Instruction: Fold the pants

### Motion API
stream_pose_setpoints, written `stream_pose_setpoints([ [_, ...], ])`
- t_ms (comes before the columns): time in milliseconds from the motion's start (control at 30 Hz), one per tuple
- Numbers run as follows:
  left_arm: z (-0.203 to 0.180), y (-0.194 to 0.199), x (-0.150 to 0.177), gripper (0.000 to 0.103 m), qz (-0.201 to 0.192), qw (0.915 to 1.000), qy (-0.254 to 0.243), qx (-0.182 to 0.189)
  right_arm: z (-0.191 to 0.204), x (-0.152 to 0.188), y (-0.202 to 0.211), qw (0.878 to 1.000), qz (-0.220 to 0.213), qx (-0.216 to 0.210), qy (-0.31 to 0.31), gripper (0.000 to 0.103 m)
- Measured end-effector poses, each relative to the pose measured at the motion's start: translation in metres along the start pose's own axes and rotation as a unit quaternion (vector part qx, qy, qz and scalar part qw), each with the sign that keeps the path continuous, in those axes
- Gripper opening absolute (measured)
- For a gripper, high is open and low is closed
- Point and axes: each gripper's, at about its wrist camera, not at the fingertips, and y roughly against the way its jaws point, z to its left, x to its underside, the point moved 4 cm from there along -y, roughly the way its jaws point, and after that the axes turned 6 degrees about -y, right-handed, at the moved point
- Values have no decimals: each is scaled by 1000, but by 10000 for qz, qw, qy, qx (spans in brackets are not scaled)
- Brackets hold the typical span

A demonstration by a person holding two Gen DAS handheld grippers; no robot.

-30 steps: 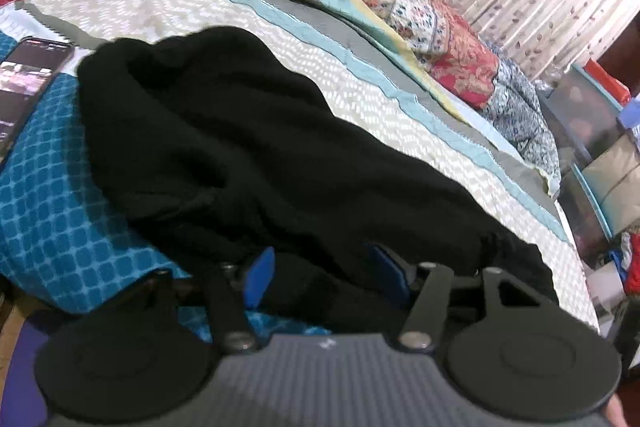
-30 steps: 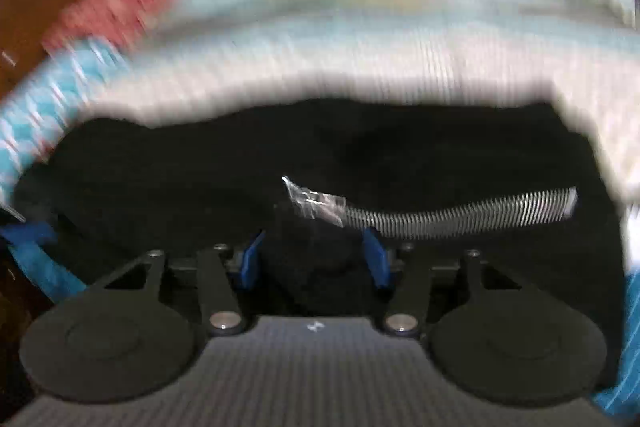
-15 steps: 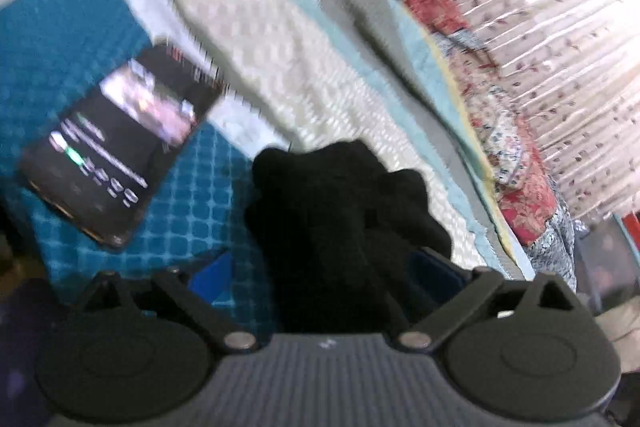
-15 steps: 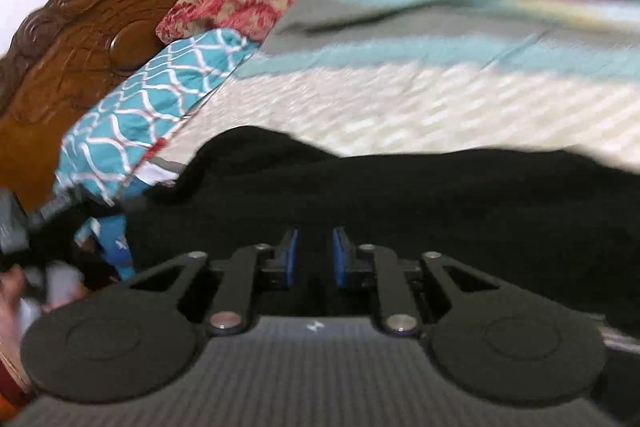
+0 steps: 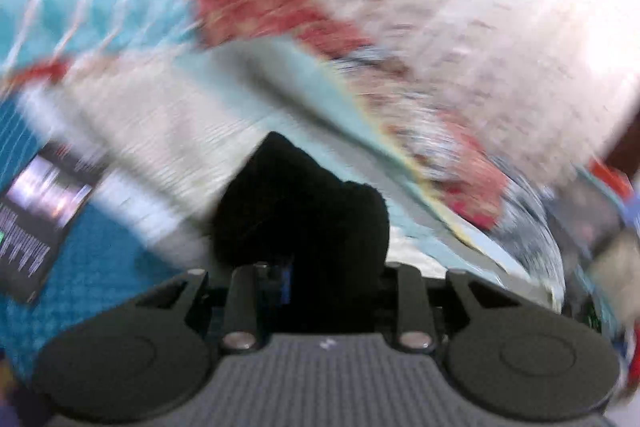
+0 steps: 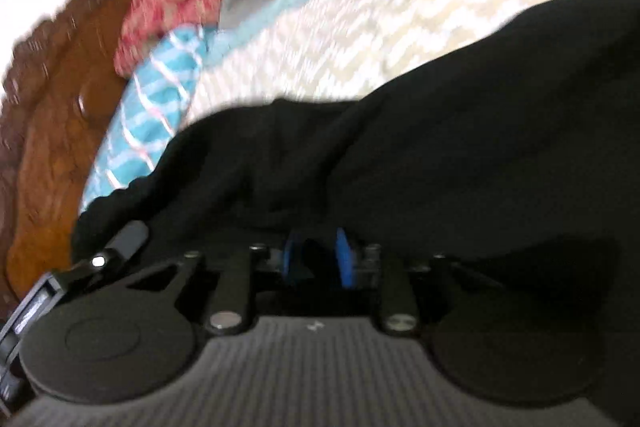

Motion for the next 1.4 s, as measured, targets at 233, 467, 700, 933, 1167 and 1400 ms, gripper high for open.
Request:
stream_pose_setpoints([
  [233, -127, -18, 55, 28, 417, 9600, -2542, 1100, -49, -21, 116, 9893, -1443, 193, -90, 29],
  [467, -174, -48, 120, 55, 1548, 9071, -3753, 1110, -86, -15, 170, 9694, -2365, 661, -63, 40],
  [700, -152, -4, 93, 80, 1323, 9284, -3204, 1337, -64, -18, 150, 9799, -1919, 275, 471, 71],
  [933, -112, -1, 80, 79, 1384, 9545, -2526, 771, -15, -20, 91, 9762, -982, 570, 1846, 34],
  [1167, -108, -17, 62, 79, 1260, 9688, -1893, 984, -79, -38, 117, 9785, -1575, 1171, 640, 11],
  [1400, -108, -58, 57, 74, 1643, 9727, -868, 1392, -103, -29, 157, 9811, -1684, 937, 179, 41],
])
